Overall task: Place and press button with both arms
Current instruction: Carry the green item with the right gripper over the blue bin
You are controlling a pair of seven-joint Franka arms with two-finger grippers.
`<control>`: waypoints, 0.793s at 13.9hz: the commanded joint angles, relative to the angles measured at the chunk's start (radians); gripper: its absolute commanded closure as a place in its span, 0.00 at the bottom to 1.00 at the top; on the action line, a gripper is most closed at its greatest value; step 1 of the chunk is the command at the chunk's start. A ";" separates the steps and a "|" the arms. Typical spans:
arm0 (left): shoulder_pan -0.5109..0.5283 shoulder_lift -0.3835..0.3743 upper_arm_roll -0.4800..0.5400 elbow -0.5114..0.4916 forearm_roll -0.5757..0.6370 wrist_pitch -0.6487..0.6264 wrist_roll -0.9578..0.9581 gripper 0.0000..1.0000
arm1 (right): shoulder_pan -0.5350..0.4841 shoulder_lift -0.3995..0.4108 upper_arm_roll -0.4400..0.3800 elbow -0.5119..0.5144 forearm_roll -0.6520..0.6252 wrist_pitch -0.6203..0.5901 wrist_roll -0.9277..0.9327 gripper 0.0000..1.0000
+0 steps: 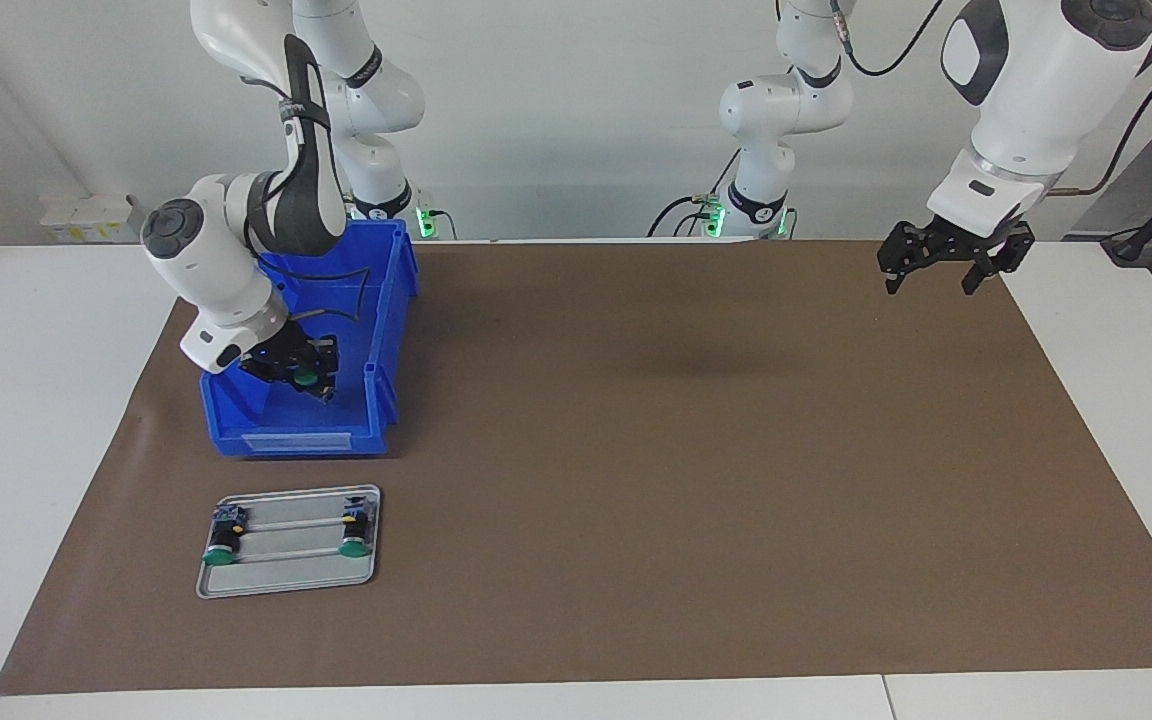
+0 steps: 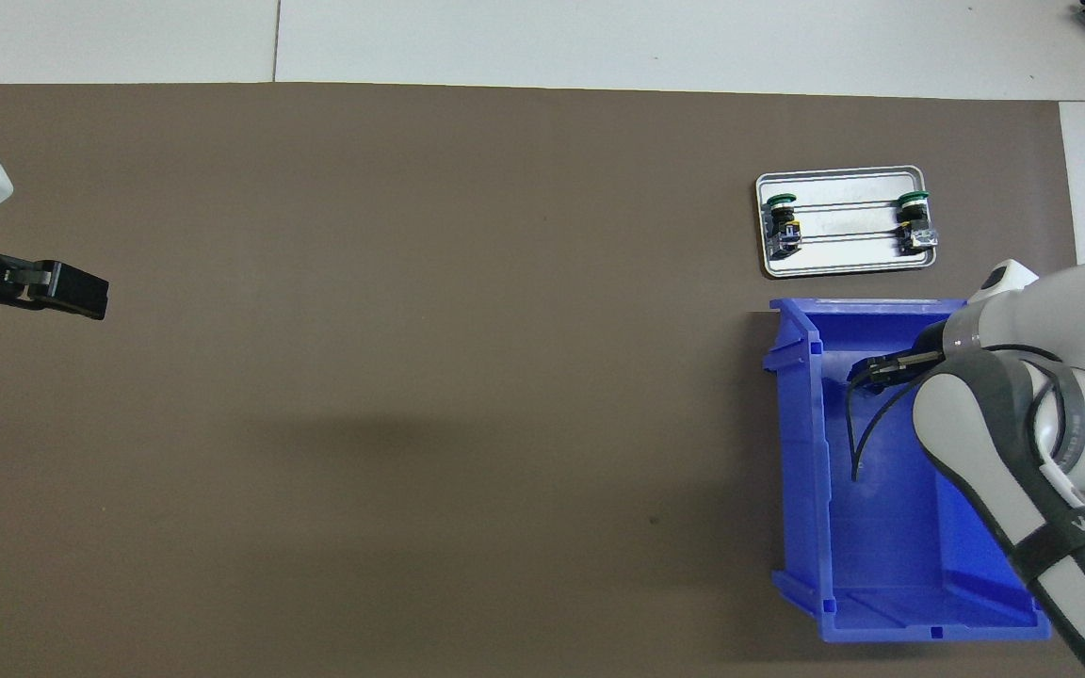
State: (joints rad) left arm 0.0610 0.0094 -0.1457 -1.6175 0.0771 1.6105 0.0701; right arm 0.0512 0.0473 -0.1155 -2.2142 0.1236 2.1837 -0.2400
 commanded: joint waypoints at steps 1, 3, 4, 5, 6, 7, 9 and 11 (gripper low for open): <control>0.003 -0.043 -0.008 -0.058 0.013 0.035 -0.012 0.00 | -0.013 -0.058 0.005 -0.096 0.030 0.054 -0.028 1.00; 0.005 -0.045 -0.008 -0.059 0.006 0.034 -0.012 0.00 | -0.016 -0.052 0.005 -0.099 0.030 0.057 -0.030 1.00; 0.007 -0.046 -0.008 -0.064 -0.006 0.035 -0.012 0.00 | -0.016 -0.050 0.005 -0.104 0.030 0.056 -0.025 0.84; 0.008 -0.048 -0.005 -0.070 -0.026 0.035 -0.010 0.00 | -0.016 -0.050 0.005 -0.104 0.030 0.054 -0.022 0.52; 0.008 -0.052 -0.002 -0.073 -0.043 0.035 -0.010 0.00 | -0.017 -0.047 0.005 -0.098 0.030 0.053 -0.021 0.07; 0.008 -0.052 -0.003 -0.077 -0.046 0.035 -0.010 0.00 | -0.016 -0.049 0.005 -0.085 0.030 0.050 -0.021 0.00; 0.008 -0.057 -0.002 -0.082 -0.046 0.032 -0.009 0.00 | -0.005 -0.056 0.004 -0.020 0.028 0.030 -0.009 0.00; 0.007 -0.057 -0.002 -0.079 -0.045 0.032 -0.006 0.00 | -0.001 -0.060 0.008 0.049 0.015 -0.016 0.021 0.00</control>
State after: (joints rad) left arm 0.0609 -0.0105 -0.1474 -1.6558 0.0457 1.6179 0.0678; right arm 0.0504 0.0070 -0.1155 -2.2258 0.1243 2.2170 -0.2364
